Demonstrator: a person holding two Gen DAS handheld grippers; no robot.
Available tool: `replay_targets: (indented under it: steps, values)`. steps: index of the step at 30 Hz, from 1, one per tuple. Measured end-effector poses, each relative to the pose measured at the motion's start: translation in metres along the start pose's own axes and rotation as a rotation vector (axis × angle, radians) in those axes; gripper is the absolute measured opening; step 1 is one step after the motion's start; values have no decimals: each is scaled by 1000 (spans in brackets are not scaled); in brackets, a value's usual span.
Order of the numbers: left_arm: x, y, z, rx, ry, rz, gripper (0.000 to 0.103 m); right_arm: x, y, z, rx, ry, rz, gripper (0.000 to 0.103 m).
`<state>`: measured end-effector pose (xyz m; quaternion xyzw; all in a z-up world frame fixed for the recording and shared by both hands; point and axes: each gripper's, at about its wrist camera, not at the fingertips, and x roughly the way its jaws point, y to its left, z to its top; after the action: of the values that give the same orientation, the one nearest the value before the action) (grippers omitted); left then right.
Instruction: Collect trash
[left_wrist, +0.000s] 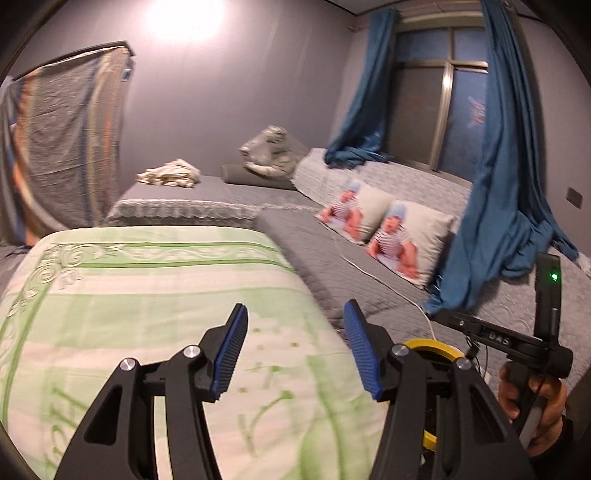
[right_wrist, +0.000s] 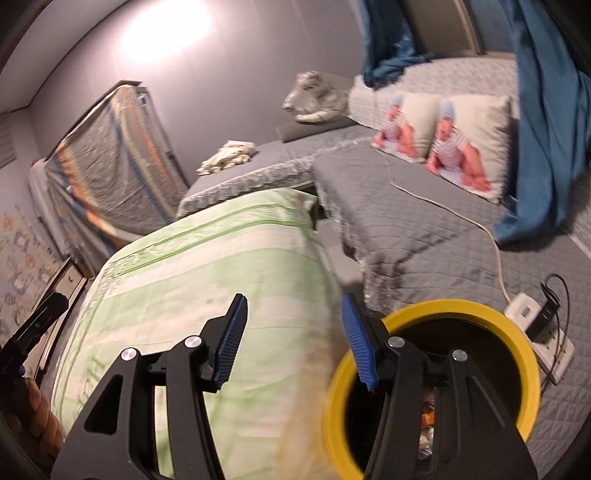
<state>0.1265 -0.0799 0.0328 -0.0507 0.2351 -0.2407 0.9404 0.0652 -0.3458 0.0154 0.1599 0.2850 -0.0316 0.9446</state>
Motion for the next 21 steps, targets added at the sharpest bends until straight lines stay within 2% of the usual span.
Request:
replay_targets:
  steps: [3, 6, 7, 9, 13, 15, 21]
  values:
    - [-18, 17, 0, -13, -22, 42, 56, -2, 23, -2, -30, -8, 28, 52]
    - [-33, 27, -2, -7, -43, 84, 58, -4, 43, -6, -51, -20, 39, 61]
    - [-38, 29, -3, -5, -50, 98, 62, -5, 49, -8, -59, -23, 41, 63]
    - [-46, 31, -5, -4, -66, 114, 64, -6, 59, -11, -71, -26, 46, 65]
    - [-60, 35, -12, -1, -98, 148, 71, -9, 74, -20, -95, -36, 29, 70]
    - [-65, 37, -15, -8, -103, 151, 72, -9, 78, -23, -98, -38, 22, 71]
    - [-79, 42, -28, -27, -124, 169, 83, -15, 89, -38, -149, -70, -18, 76]
